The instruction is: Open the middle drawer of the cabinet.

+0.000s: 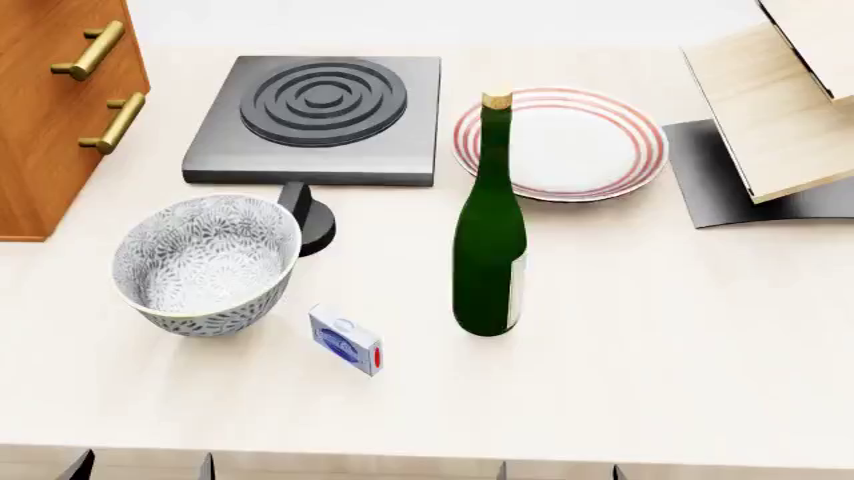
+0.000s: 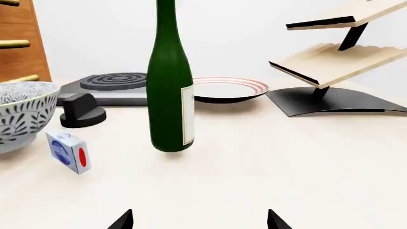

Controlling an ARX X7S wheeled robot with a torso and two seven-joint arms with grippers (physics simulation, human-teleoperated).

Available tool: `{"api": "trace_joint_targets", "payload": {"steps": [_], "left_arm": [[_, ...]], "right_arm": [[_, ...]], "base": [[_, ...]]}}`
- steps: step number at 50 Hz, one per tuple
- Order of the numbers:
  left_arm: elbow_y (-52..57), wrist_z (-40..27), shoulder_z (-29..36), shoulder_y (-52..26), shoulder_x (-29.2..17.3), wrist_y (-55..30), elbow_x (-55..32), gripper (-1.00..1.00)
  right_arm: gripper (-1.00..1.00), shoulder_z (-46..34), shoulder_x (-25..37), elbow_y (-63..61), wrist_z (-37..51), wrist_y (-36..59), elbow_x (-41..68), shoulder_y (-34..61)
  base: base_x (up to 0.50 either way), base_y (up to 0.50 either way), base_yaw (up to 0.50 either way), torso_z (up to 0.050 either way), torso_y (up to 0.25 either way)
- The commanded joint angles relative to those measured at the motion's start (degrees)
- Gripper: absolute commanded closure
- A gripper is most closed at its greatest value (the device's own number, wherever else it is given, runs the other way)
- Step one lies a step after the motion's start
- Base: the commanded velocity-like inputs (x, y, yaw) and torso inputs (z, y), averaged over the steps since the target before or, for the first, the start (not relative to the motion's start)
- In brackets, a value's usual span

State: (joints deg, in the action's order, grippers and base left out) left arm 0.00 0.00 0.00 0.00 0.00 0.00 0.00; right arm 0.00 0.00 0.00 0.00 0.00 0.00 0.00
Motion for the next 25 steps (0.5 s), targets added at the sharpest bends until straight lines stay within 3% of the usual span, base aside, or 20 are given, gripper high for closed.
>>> {"api": "trace_joint_targets", "payload": {"steps": [1, 25], "left_arm": [[0.0, -1.4, 1.0, 0.1, -1.0, 1.3, -0.4, -1.0], [0.2, -6.5, 2.4, -1.5, -3.9, 2.6, -4.7, -1.0]], "right_arm": [[-1.0, -1.6, 0.9, -0.1, 1.3, 0.1, 0.2, -0.2], [-1.0, -5.8, 3.9, -2.6, 5.6, 4.2, 1.5, 0.0]], "base": [[0.0, 0.0, 0.0, 0.0, 0.0], [0.0, 0.0, 0.0, 0.0, 0.0]]}}
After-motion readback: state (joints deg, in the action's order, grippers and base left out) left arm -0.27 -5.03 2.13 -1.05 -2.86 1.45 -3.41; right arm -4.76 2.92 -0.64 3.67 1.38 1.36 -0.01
